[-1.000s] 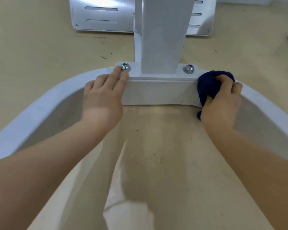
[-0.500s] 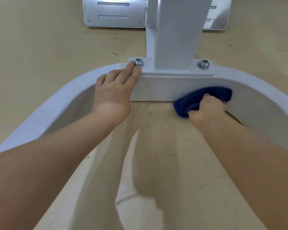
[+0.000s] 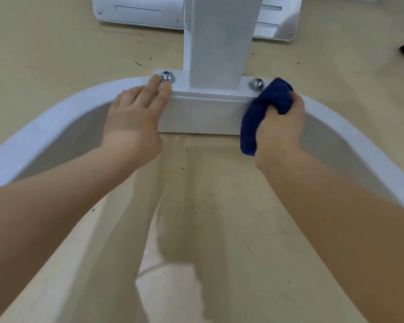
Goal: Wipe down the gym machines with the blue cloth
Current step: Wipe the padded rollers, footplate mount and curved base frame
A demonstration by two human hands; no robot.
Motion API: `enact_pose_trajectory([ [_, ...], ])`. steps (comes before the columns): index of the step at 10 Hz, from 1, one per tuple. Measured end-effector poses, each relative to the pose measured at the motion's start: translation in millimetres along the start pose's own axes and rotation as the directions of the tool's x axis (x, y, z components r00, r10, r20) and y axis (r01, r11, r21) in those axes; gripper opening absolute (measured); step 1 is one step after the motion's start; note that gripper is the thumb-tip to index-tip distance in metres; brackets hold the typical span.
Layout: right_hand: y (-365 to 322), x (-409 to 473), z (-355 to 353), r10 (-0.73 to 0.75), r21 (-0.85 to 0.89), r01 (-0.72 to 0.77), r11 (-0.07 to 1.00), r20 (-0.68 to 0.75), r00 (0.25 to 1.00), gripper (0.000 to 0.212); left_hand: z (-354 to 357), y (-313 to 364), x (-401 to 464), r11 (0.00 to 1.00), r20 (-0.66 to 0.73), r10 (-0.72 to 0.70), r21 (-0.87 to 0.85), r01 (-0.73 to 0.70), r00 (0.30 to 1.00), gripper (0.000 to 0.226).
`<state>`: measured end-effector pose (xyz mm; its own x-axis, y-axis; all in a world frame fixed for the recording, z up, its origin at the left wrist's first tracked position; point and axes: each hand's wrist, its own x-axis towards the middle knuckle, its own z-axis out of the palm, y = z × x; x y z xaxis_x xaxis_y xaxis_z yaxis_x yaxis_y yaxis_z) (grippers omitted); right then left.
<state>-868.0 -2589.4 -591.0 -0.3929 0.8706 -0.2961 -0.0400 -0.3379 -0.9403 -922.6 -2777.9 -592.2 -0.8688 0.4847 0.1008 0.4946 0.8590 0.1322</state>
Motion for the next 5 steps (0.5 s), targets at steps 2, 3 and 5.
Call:
enact_pose_trajectory([
  [2,-36.2,-12.4,44.7,-0.071,-0.135,0.118,0.984,0.31,0.948,0.025,-2.0,0.4,-0.6,1.0,0.025,0.001,-0.007,-0.001,1.0,0.087],
  [3,-65.6,-12.8,43.6,-0.227,-0.253,0.353,0.901,0.416,0.88,0.025,-4.2,0.8,-0.9,1.0,0.038,0.003,0.004,-0.003,0.999,0.087],
  [5,-22.2,-26.6,26.1,-0.409,-0.312,0.617,0.723,0.526,0.746,0.04,-13.0,4.8,-0.2,0.999,0.111,-0.012,-0.031,0.015,0.994,0.083],
])
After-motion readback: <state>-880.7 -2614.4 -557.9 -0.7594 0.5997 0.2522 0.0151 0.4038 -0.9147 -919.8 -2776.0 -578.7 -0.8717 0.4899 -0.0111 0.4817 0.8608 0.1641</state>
